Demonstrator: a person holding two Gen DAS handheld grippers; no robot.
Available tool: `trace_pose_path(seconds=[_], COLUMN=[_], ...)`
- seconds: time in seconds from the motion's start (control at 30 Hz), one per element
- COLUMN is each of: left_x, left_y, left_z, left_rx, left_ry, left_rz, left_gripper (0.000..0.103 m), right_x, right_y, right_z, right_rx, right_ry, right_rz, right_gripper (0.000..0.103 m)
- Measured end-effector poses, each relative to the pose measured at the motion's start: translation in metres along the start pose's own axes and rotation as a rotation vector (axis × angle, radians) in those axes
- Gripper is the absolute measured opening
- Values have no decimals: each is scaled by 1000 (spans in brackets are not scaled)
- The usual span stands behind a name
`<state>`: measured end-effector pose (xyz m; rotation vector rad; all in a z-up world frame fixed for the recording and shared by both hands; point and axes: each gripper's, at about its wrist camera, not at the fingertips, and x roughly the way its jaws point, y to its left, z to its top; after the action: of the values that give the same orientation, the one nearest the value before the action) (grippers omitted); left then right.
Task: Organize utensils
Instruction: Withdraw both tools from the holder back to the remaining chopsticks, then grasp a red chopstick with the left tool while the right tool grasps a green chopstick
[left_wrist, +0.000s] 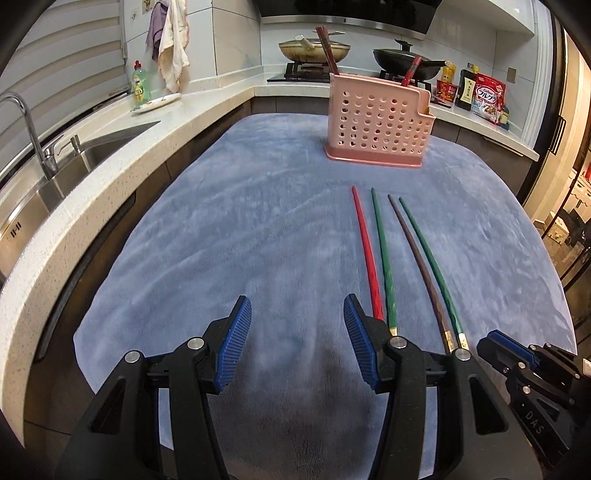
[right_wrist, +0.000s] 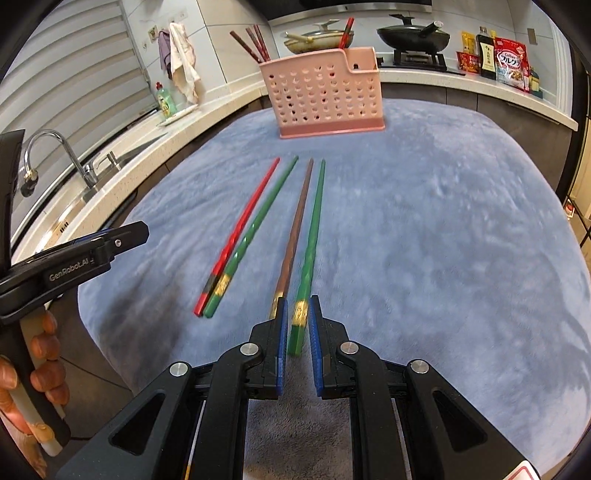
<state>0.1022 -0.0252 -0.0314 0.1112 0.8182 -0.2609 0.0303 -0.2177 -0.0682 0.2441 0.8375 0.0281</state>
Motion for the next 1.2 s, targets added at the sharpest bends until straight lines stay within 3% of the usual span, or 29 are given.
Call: trace_pose_path(seconds=[0.63, 0.83, 1.2], left_x=[16, 19, 31], left_y=[-2, -7, -22], left_z=[-17, -19, -19], left_rx=[-15, -7, -22], left_ry=[59, 71, 108], left_rz=[-22, -31, -100], left_gripper=[50, 50, 50], right_x=[23, 24, 18], right_y=[2, -1, -26], right_z=[-9, -10, -10], right_rx=[-18, -19, 52], right_ry=[37, 32, 26], right_rz=[-20, -31, -36], right_gripper=[12, 8, 7])
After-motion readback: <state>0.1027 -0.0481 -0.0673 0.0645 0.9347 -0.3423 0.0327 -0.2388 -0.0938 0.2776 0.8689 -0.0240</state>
